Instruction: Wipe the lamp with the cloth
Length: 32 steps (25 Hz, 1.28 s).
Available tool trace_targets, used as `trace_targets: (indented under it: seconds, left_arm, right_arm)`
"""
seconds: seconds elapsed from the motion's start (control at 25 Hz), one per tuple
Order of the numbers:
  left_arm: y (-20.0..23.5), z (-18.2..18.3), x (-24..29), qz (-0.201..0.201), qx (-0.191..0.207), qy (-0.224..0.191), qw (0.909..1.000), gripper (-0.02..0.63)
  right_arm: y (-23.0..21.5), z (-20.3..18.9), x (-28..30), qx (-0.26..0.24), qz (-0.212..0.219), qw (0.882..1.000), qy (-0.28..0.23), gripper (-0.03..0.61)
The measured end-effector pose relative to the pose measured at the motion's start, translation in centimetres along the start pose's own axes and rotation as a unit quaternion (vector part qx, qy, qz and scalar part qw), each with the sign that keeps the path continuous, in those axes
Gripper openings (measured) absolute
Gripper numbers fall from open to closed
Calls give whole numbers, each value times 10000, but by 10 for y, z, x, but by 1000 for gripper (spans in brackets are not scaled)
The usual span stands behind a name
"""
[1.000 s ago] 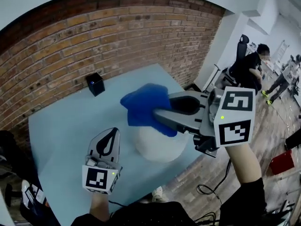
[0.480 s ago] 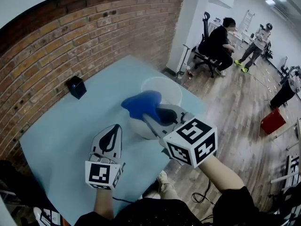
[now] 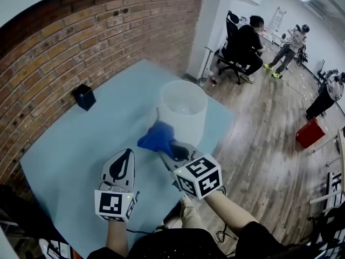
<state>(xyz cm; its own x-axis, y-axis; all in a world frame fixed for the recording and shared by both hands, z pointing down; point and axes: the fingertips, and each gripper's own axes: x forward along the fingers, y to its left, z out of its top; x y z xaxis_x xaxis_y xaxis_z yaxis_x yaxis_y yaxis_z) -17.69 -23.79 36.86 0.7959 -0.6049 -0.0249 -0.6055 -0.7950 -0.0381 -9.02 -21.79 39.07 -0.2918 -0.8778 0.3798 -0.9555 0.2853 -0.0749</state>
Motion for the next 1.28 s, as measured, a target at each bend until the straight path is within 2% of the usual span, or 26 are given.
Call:
trace_targets:
  seconds: [0.16,0.28,0.36,0.48,0.64,0.76,0.84,1.0,1.16,1.28]
  left_arm:
    - [6,-11,-8,64,-75,106,9999,8]
    - [7,-20,-14,136,-120,215,9996,8]
    - [6,-21,-15,155,-119,226,9996,9]
    - [-2,-9,-13,97,-106,92,9999,8]
    - [-16,8,-6,-19,-70,-94,9999,8]
    - [-28,8,-1,-93,-29,-75,9999,8]
    - [-37,4,1,-128,-15,-20,9999,8]
    - [-46,-8,6,-182,-4,142,9997,9]
    - [-48,-19,7,-153,-37,266,9995,8]
    - [-49,-23,5,-85,-58,339,9994,8]
  right_arm:
    - [19,-44,9,315,365,9979,443,61]
    - [30,-47,-8,357,597,9966,452,61]
    - [27,-25,-29,252,607,9977,178,61]
    - [16,33,-65,-125,473,9978,-449,61]
    - [-6,112,-107,-648,154,9894,-1287,63]
    - [-31,124,-113,-724,-93,9878,-1375,63]
    - [-40,106,-108,-685,-139,9899,-1236,63]
    - [-49,39,-84,-530,-184,9962,-668,63]
    - [-49,-32,-64,-46,-20,10000,11,61]
    - [-31,-82,-58,130,241,9984,503,63]
